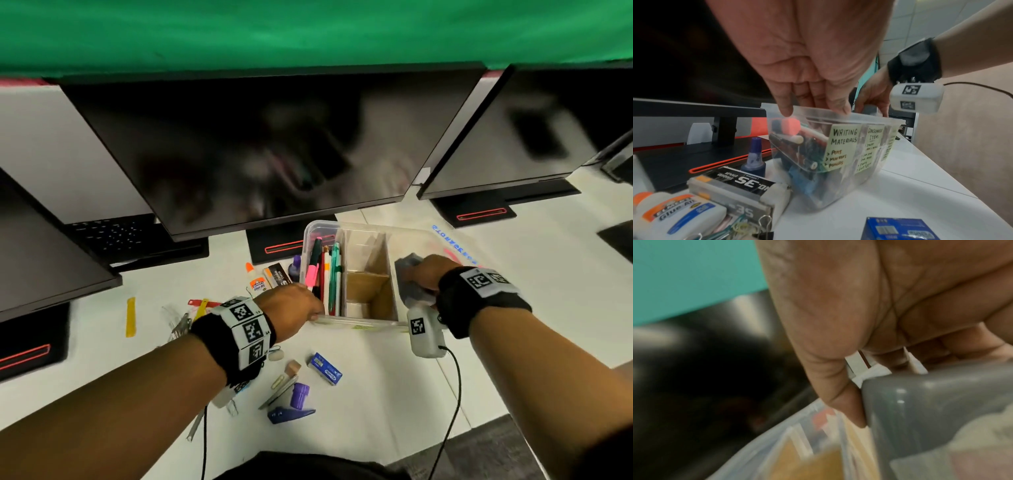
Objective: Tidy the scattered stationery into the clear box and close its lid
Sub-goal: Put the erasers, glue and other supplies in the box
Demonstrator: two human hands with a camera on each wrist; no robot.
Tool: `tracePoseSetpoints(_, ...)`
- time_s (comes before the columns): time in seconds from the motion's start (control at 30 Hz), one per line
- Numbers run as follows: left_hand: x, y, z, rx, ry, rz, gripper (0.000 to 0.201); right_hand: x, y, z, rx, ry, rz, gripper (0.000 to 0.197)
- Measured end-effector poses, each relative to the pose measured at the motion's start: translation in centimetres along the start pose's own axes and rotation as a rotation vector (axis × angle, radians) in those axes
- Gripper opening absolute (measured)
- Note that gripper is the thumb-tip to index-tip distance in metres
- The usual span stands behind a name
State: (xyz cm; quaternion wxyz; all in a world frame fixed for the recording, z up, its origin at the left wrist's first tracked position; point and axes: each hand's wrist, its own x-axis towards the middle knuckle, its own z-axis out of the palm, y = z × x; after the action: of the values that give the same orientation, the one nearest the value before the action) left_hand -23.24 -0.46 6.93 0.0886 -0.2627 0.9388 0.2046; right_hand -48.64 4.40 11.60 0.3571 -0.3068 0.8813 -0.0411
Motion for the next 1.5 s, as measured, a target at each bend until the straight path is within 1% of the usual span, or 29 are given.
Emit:
tracePoseSetpoints(0.07,0.0,0.1,0.1,-0.004,-0.002,-0.01,0.032,0.6,0.0,0.8,-0.007,-0.05,0.016,0.021)
tracePoseSetpoints(0.17,0.0,0.2,0.2,-0.009,-0.004,-0.015,0.033,1.5,0.2,1.4,-0.057,-0.116,0.068,0.022)
tracePoseSetpoints(0.27,0.0,0.2,0.3,-0.013,0.0,-0.019,0.034,1.7,-0.1,1.7,-0.072,-0.151,0.119,0.015)
tracePoseSetpoints(0.33,-0.1,0.3,0.2,-0.018,0.005,-0.027,0.034,1.9,-0.4,2.1,-0.099,-0.181,0.114,0.009)
tracePoseSetpoints(0.47,-0.2,0.6,-0.1,0.0,-0.006,-0.022,0.037,1.6,-0.6,2.7,-0.128,-0.224,0.1,0.012)
tracePoseSetpoints(0.53,-0.3,0.5,-0.1,0.004,-0.012,-0.024,0.038,1.4,-0.7,2.6,-0.126,-0.208,0.085,0.015)
tracePoseSetpoints(0.6,-0.4,0.3,-0.1,-0.02,-0.021,-0.018,0.035,1.0,-1.2,2.3,-0.166,-0.156,0.031,0.013)
tracePoseSetpoints(0.67,-0.6,-0.1,-0.3,-0.067,-0.004,-0.001,0.032,-0.2,-2.6,1.9,-0.172,-0.025,-0.062,0.01)
tracePoseSetpoints(0.73,-1.3,-0.7,-0.9,-0.105,0.085,0.0,0.031,-1.8,-4.6,1.7,-0.181,0.098,-0.186,0.016)
tracePoseSetpoints(0.8,-2.6,-2.2,-1.5,-0.125,0.184,-0.072,0.03,-3.8,-6.7,2.3,-0.209,0.193,-0.32,0.024)
tracePoseSetpoints(0.83,-3.5,-3.4,-1.6,-0.139,0.2,-0.134,0.03,-4.8,-7.7,3.0,-0.199,0.229,-0.404,0.022)
tracePoseSetpoints(0.87,-4.5,-4.7,-1.6,-0.152,0.19,-0.201,0.03,-5.9,-8.6,4.0,-0.163,0.238,-0.482,0.019)
tracePoseSetpoints(0.9,-5.5,-6.2,-1.4,-0.162,0.16,-0.272,0.029,-6.6,-9.3,5.3,-0.113,0.209,-0.55,0.017)
tracePoseSetpoints(0.97,-7.6,-8.8,-0.7,-0.153,0.078,-0.384,0.031,-7.6,-10.5,8.4,-0.05,0.092,-0.646,0.016)
tracePoseSetpoints(1.03,-9.9,-10.6,0.1,-0.134,-0.003,-0.475,0.032,-8.0,-11.7,12.1,-0.075,-0.02,-0.711,0.022)
tracePoseSetpoints(1.07,-11.0,-11.3,0.5,-0.129,-0.032,-0.511,0.032,-8.0,-12.2,13.9,-0.114,-0.064,-0.719,0.028)
tracePoseSetpoints(1.1,-12.2,-11.8,1.0,-0.124,-0.056,-0.544,0.031,-7.7,-12.5,15.8,-0.157,-0.09,-0.712,0.036)
tracePoseSetpoints(1.17,-14.2,-12.5,1.9,-0.119,-0.096,-0.592,0.029,-6.8,-13.0,19.1,-0.238,-0.083,-0.655,0.05)
tracePoseSetpoints(1.27,-16.0,-12.9,3.6,-0.126,-0.181,-0.615,0.033,-4.8,-13.5,22.2,-0.395,0.003,-0.507,0.071)
tracePoseSetpoints(1.3,-16.3,-12.9,4.2,-0.13,-0.199,-0.61,0.035,-4.2,-13.6,22.6,-0.407,0.019,-0.446,0.075)
tracePoseSetpoints(1.4,-16.9,-12.5,5.9,-0.115,-0.2,-0.582,0.038,-2.8,-13.9,22.6,-0.434,0.013,-0.31,0.076)
tracePoseSetpoints(1.5,-16.9,-11.7,7.1,-0.137,-0.191,-0.529,0.046,-1.6,-13.7,22.8,-0.482,0.025,-0.262,0.077)
